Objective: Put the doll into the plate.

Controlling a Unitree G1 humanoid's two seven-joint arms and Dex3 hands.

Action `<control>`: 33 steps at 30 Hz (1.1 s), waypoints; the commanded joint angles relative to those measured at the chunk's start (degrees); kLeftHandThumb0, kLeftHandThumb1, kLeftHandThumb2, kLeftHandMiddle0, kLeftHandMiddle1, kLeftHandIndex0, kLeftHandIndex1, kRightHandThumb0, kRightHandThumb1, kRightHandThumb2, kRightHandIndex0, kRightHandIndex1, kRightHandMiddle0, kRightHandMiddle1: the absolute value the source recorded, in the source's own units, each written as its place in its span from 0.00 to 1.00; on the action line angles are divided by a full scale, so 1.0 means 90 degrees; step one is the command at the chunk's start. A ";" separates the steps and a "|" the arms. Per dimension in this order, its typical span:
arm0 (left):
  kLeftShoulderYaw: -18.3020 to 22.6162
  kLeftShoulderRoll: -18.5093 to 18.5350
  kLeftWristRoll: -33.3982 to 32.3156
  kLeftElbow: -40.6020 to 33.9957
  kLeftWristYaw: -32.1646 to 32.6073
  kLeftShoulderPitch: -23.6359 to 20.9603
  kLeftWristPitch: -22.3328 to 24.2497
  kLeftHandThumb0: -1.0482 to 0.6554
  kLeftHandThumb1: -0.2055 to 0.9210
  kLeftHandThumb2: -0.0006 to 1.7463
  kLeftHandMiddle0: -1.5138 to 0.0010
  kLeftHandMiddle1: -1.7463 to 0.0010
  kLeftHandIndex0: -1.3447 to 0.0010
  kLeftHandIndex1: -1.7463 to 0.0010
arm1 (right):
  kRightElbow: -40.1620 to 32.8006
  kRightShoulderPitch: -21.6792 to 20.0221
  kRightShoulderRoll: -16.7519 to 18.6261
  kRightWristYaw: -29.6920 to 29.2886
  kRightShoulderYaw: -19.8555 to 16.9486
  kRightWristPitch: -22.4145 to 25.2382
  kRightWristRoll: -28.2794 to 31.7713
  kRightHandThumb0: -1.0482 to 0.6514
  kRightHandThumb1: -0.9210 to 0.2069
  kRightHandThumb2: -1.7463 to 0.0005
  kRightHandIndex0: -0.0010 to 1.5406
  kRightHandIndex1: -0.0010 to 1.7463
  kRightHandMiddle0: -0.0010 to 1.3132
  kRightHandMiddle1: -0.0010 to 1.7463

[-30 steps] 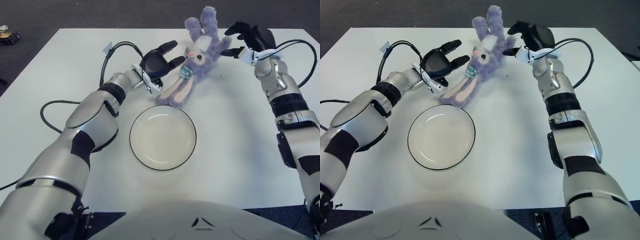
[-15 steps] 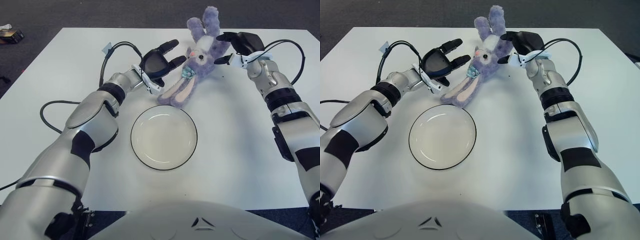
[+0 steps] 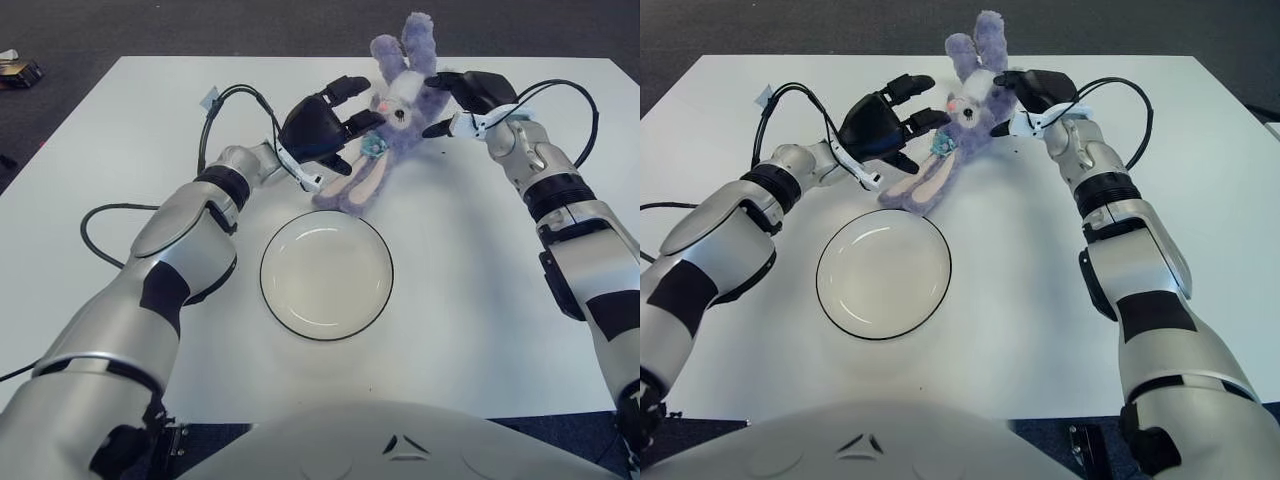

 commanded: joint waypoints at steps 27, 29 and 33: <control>-0.0030 -0.0039 0.0068 0.0138 0.0308 -0.0071 -0.0083 0.41 1.00 0.29 0.90 0.26 0.85 0.01 | 0.0564 -0.0323 0.0180 -0.0113 0.1118 0.0296 -0.1101 0.64 0.05 0.95 0.38 0.49 0.47 0.24; -0.0019 -0.0042 0.0059 0.0138 0.0285 -0.0070 -0.0068 0.41 1.00 0.29 0.90 0.26 0.85 0.01 | 0.0594 -0.0311 0.0179 -0.0286 0.1198 0.0322 -0.1205 0.73 0.03 0.92 0.37 0.64 0.44 0.34; -0.0003 -0.0052 0.0053 0.0136 0.0262 -0.0066 -0.0027 0.41 1.00 0.29 0.91 0.26 0.85 0.01 | 0.0655 -0.0274 0.0175 -0.0594 0.1338 0.0420 -0.1382 0.80 0.01 0.88 0.33 0.78 0.40 0.45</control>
